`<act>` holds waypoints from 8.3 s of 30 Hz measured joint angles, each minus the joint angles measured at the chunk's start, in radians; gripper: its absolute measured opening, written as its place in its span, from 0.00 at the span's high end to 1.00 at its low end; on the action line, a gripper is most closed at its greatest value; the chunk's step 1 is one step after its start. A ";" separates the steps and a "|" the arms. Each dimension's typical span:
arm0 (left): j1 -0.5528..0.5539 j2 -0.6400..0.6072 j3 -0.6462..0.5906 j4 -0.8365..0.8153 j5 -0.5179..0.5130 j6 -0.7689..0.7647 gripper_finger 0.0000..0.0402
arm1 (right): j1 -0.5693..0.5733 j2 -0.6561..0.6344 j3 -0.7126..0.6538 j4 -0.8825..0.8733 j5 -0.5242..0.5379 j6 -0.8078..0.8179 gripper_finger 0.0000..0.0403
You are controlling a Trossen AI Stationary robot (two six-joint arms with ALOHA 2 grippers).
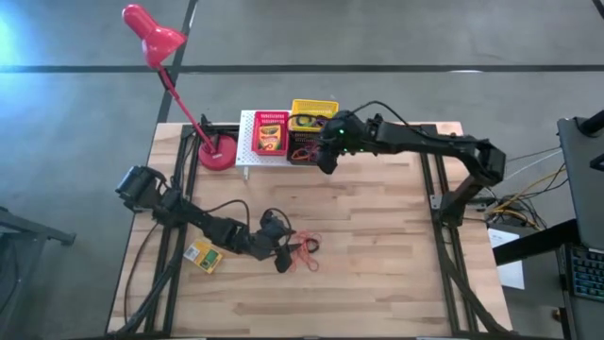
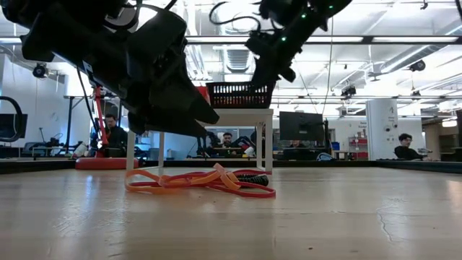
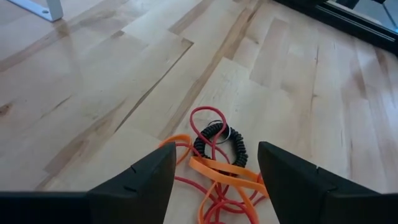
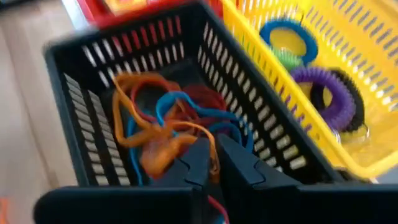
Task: Pick & Place Office Desk Supplies
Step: Put the orange rubber band into the black bin on the shelf, then put the black spring keychain into the yellow bin on the shelf, then put the red rubber band into the black bin on the shelf
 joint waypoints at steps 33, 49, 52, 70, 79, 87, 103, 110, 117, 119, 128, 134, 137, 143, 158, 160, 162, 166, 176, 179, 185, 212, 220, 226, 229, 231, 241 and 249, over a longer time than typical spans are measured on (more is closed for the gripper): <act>-0.003 0.000 0.000 -0.001 0.007 0.015 0.43 | 0.862 -0.434 -0.966 0.842 0.385 0.323 0.66; -0.003 0.000 0.000 -0.020 0.027 0.001 0.43 | 0.826 0.111 -0.834 1.111 0.178 0.147 0.62; -0.003 -0.003 0.000 -0.059 0.027 -0.026 0.43 | 0.778 0.165 -0.755 1.105 0.032 0.012 0.62; -0.004 -0.016 0.001 -0.183 0.027 -0.098 0.43 | 0.590 0.263 -0.465 0.691 -0.209 -0.349 0.70; -0.004 -0.016 0.001 -0.180 0.027 -0.098 0.43 | 0.587 0.293 -0.427 0.674 -0.211 -0.336 0.74; -0.004 -0.016 0.001 -0.178 0.027 -0.098 0.43 | 0.584 0.247 -0.434 0.648 -0.197 -0.331 0.74; -0.004 -0.016 0.001 -0.177 0.027 -0.098 0.43 | 0.584 0.254 -0.438 0.663 -0.151 -0.310 0.62; -0.004 -0.016 0.000 -0.176 0.027 -0.098 0.43 | 0.576 0.282 -0.444 0.668 -0.167 -0.274 0.64; -0.004 -0.016 0.000 -0.173 0.027 -0.099 0.43 | 0.574 0.274 -0.442 0.632 -0.205 -0.239 0.86; -0.004 -0.016 0.000 -0.173 0.027 -0.099 0.43 | 0.575 0.246 -0.444 0.567 -0.215 -0.213 0.93; -0.003 -0.016 0.000 -0.170 0.027 -0.099 0.43 | 0.633 0.064 -0.447 0.318 -0.566 -0.002 0.94; -0.004 -0.016 0.000 -0.165 0.023 -0.098 0.43 | 0.676 -0.044 -0.513 0.445 -0.691 -0.098 0.94; -0.004 -0.016 0.000 -0.161 0.012 -0.098 0.43 | 0.657 -0.073 -0.590 0.766 -0.664 -0.132 0.94; -0.003 -0.016 0.000 -0.156 0.004 -0.098 0.43 | 0.546 -0.106 -0.644 1.298 -0.550 -0.122 0.94; -0.003 -0.016 0.000 -0.152 -0.017 -0.098 0.43 | -0.041 -0.057 -0.006 0.285 -0.316 -0.058 0.94; -0.003 -0.016 0.000 -0.152 -0.019 -0.098 0.43 | -0.093 0.004 0.093 0.157 -0.280 -0.087 0.94; -0.003 -0.016 0.000 -0.153 -0.019 -0.098 0.43 | -0.132 0.067 0.184 0.067 -0.275 -0.097 0.94; -0.003 -0.016 0.000 -0.153 -0.019 -0.098 0.43 | -0.186 0.190 0.335 -0.101 -0.267 -0.104 0.94; -0.006 -0.016 0.000 -0.152 -0.019 -0.102 0.43 | -0.200 0.338 0.526 -0.360 0.030 -0.107 0.94; -0.006 -0.016 0.000 -0.150 -0.020 -0.103 0.43 | -0.202 0.345 0.547 -0.395 0.037 -0.103 0.91; -0.006 -0.016 0.000 -0.150 -0.026 -0.105 0.43 | -0.207 0.312 0.524 -0.392 0.036 -0.093 0.71; -0.007 -0.016 0.000 -0.124 -0.027 -0.104 0.43 | 0.633 -0.478 -0.588 0.388 0.091 0.068 0.64; -0.006 -0.016 0.000 -0.120 -0.026 -0.106 0.43 | 0.868 -0.386 -0.850 0.803 0.306 0.177 0.68; -0.003 -0.013 0.000 -0.128 0.078 0.045 0.43 | 0.880 -0.231 -0.894 0.977 0.310 0.223 0.70; -0.009 -0.004 0.000 -0.183 0.090 0.083 0.43 | 0.861 -0.162 -0.874 0.996 0.310 0.217 0.71; -0.008 -0.002 0.000 -0.228 0.103 0.076 0.44 | 0.848 -0.124 -0.849 1.000 0.311 0.200 0.72; -0.021 -0.003 0.001 -0.386 0.172 -0.039 0.61 | 0.814 -0.005 -0.752 0.997 0.309 0.139 0.75; -0.049 -0.002 0.001 -0.387 0.175 -0.045 0.88 | 0.814 0.013 -0.741 0.997 0.308 0.135 0.77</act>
